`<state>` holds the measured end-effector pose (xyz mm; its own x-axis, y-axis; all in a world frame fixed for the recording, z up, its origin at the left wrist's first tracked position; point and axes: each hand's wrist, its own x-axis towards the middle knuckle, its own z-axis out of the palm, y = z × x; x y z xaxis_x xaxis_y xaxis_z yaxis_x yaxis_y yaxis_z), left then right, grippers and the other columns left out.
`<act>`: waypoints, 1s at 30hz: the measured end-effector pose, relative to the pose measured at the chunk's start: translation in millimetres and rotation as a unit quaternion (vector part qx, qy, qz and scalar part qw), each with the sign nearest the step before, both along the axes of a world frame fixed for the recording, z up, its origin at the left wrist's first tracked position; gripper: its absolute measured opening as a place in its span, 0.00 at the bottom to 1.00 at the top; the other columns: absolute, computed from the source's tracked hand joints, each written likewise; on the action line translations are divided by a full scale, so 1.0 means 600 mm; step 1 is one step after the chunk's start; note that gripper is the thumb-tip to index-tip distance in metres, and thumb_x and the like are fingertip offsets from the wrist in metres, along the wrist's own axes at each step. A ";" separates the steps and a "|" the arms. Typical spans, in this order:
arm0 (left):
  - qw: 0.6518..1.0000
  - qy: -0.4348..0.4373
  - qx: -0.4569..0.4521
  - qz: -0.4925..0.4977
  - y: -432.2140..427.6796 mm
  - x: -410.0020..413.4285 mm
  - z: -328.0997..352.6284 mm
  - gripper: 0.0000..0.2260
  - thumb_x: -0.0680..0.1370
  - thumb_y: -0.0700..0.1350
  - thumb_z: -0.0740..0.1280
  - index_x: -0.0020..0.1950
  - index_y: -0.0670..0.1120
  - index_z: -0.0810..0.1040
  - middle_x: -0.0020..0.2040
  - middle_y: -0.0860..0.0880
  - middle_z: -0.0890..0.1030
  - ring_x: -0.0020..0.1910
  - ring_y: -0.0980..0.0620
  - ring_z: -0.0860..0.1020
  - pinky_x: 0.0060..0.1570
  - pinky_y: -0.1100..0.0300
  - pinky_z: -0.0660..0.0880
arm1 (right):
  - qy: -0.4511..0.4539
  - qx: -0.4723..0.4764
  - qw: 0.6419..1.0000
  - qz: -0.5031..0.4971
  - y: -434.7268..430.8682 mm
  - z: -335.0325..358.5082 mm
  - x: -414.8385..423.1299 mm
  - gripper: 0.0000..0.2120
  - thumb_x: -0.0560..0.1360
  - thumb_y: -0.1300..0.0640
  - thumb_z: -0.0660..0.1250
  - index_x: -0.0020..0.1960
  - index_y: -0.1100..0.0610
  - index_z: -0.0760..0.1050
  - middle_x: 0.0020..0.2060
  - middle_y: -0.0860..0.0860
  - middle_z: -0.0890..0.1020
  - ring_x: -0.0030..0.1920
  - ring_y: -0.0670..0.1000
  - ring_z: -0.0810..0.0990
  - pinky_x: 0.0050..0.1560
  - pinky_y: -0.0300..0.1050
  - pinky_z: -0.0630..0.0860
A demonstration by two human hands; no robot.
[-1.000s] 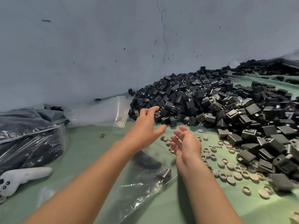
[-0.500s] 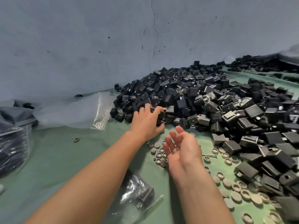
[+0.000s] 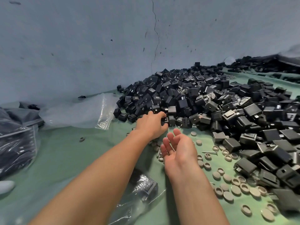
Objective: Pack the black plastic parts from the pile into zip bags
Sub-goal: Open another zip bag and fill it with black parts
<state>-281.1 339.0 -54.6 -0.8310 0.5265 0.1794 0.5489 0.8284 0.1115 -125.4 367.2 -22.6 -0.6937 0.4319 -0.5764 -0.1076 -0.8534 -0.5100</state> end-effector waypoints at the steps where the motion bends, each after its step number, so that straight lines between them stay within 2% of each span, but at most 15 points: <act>1: 0.998 -0.040 0.051 -0.001 -0.005 0.001 0.006 0.19 0.77 0.60 0.62 0.68 0.60 0.71 0.61 0.48 0.77 0.57 0.45 0.77 0.50 0.53 0.73 | 0.000 0.001 1.000 -0.001 -0.001 0.002 0.001 0.14 0.79 0.65 0.55 0.47 0.53 0.77 0.41 0.50 0.79 0.38 0.49 0.77 0.37 0.42 0.71; 2: 0.986 -0.100 0.131 -0.005 -0.012 0.002 0.014 0.18 0.76 0.59 0.63 0.65 0.60 0.74 0.59 0.51 0.79 0.52 0.51 0.79 0.47 0.56 0.75 | -0.001 0.002 1.000 -0.003 -0.002 0.004 0.003 0.14 0.79 0.65 0.55 0.47 0.53 0.77 0.41 0.50 0.79 0.37 0.49 0.77 0.37 0.42 0.71; 3: 0.956 -0.177 0.234 -0.007 -0.020 0.005 0.025 0.16 0.76 0.59 0.65 0.63 0.59 0.76 0.56 0.53 0.80 0.46 0.55 0.79 0.41 0.60 0.76 | -0.002 0.003 1.000 -0.005 -0.003 0.006 0.005 0.14 0.79 0.65 0.55 0.47 0.53 0.77 0.41 0.50 0.79 0.37 0.48 0.77 0.37 0.42 0.71; 4: 0.901 -0.266 0.344 -0.003 -0.030 0.009 0.042 0.15 0.75 0.59 0.67 0.60 0.57 0.77 0.53 0.52 0.81 0.41 0.57 0.78 0.35 0.63 0.74 | -0.002 0.005 1.000 -0.007 -0.003 0.008 0.007 0.14 0.79 0.65 0.54 0.47 0.53 0.77 0.41 0.50 0.79 0.37 0.48 0.77 0.37 0.42 0.71; 5: 0.823 -0.356 0.443 0.007 -0.042 0.015 0.061 0.15 0.74 0.58 0.70 0.59 0.55 0.78 0.51 0.51 0.80 0.38 0.55 0.76 0.32 0.63 0.72 | -0.002 0.008 1.000 -0.009 -0.005 0.010 0.010 0.14 0.79 0.65 0.54 0.47 0.53 0.77 0.42 0.50 0.79 0.38 0.48 0.77 0.37 0.41 0.71; 8: 0.532 -0.558 0.636 -0.007 -0.095 0.044 0.116 0.20 0.72 0.56 0.74 0.57 0.45 0.76 0.50 0.45 0.80 0.36 0.52 0.75 0.32 0.60 0.71 | 0.002 0.028 1.000 -0.008 -0.017 0.015 0.022 0.14 0.79 0.65 0.55 0.48 0.54 0.77 0.43 0.50 0.80 0.39 0.49 0.77 0.38 0.42 0.73; 9: 0.460 -0.588 0.664 -0.031 -0.116 0.061 0.130 0.20 0.73 0.56 0.73 0.57 0.43 0.76 0.50 0.45 0.80 0.36 0.52 0.75 0.33 0.60 0.71 | 0.002 0.044 0.999 -0.006 -0.023 0.017 0.028 0.14 0.79 0.66 0.55 0.48 0.54 0.77 0.43 0.51 0.80 0.40 0.49 0.78 0.39 0.42 0.73; 11: 0.382 -0.611 0.689 -0.072 -0.162 0.106 0.150 0.19 0.76 0.56 0.70 0.55 0.41 0.78 0.51 0.46 0.79 0.38 0.52 0.74 0.33 0.62 0.72 | -0.002 0.097 0.995 0.007 -0.039 0.022 0.039 0.14 0.79 0.66 0.55 0.48 0.54 0.77 0.42 0.51 0.80 0.39 0.49 0.77 0.41 0.42 0.74; 17: 0.245 -0.584 0.765 -0.121 -0.331 0.275 0.138 0.21 0.78 0.56 0.67 0.63 0.41 0.74 0.56 0.46 0.78 0.43 0.53 0.73 0.35 0.63 0.74 | 0.002 0.340 0.935 0.101 -0.119 0.027 0.092 0.13 0.81 0.62 0.55 0.52 0.53 0.78 0.47 0.52 0.82 0.43 0.49 0.78 0.43 0.45 0.74; 21: 0.203 -0.520 0.821 -0.121 -0.428 0.350 0.113 0.20 0.79 0.55 0.67 0.63 0.42 0.74 0.58 0.45 0.77 0.45 0.52 0.74 0.37 0.61 0.76 | 0.042 0.488 0.859 0.150 -0.174 0.017 0.135 0.13 0.80 0.61 0.57 0.49 0.49 0.79 0.44 0.49 0.83 0.43 0.47 0.79 0.43 0.46 0.75; 22: 0.200 -0.500 0.835 -0.114 -0.449 0.362 0.109 0.20 0.79 0.54 0.68 0.63 0.42 0.74 0.58 0.44 0.77 0.45 0.51 0.75 0.38 0.60 0.76 | 0.055 0.546 0.820 0.165 -0.186 0.011 0.145 0.13 0.80 0.60 0.58 0.48 0.47 0.78 0.43 0.46 0.83 0.43 0.45 0.79 0.44 0.45 0.75; 25: 0.207 -0.428 0.876 -0.081 -0.511 0.391 0.095 0.21 0.76 0.53 0.71 0.64 0.44 0.74 0.58 0.44 0.77 0.46 0.51 0.76 0.39 0.60 0.77 | 0.092 0.716 0.660 0.208 -0.234 -0.007 0.175 0.10 0.79 0.59 0.62 0.49 0.46 0.78 0.44 0.39 0.81 0.47 0.40 0.77 0.48 0.38 0.72; 27: 0.226 -0.387 0.893 -0.041 -0.544 0.404 0.086 0.21 0.76 0.53 0.70 0.65 0.46 0.74 0.58 0.44 0.77 0.45 0.50 0.77 0.40 0.59 0.77 | 0.115 0.797 0.560 0.196 -0.269 -0.017 0.191 0.07 0.77 0.59 0.65 0.51 0.49 0.80 0.46 0.41 0.80 0.50 0.46 0.77 0.53 0.44 0.72; 29: 0.248 -0.360 0.899 -0.001 -0.572 0.414 0.077 0.17 0.78 0.53 0.68 0.62 0.45 0.77 0.56 0.44 0.79 0.44 0.49 0.78 0.40 0.59 0.77 | 0.122 0.835 0.499 0.197 -0.305 -0.015 0.205 0.07 0.76 0.53 0.67 0.54 0.49 0.80 0.47 0.43 0.80 0.51 0.51 0.77 0.55 0.50 0.73; 30: 0.253 -0.351 0.901 0.017 -0.583 0.419 0.073 0.15 0.78 0.53 0.67 0.59 0.44 0.79 0.54 0.43 0.79 0.43 0.49 0.78 0.40 0.59 0.77 | 0.116 0.847 0.474 0.211 -0.324 -0.009 0.212 0.11 0.76 0.47 0.65 0.56 0.48 0.79 0.48 0.44 0.79 0.53 0.51 0.76 0.55 0.50 0.72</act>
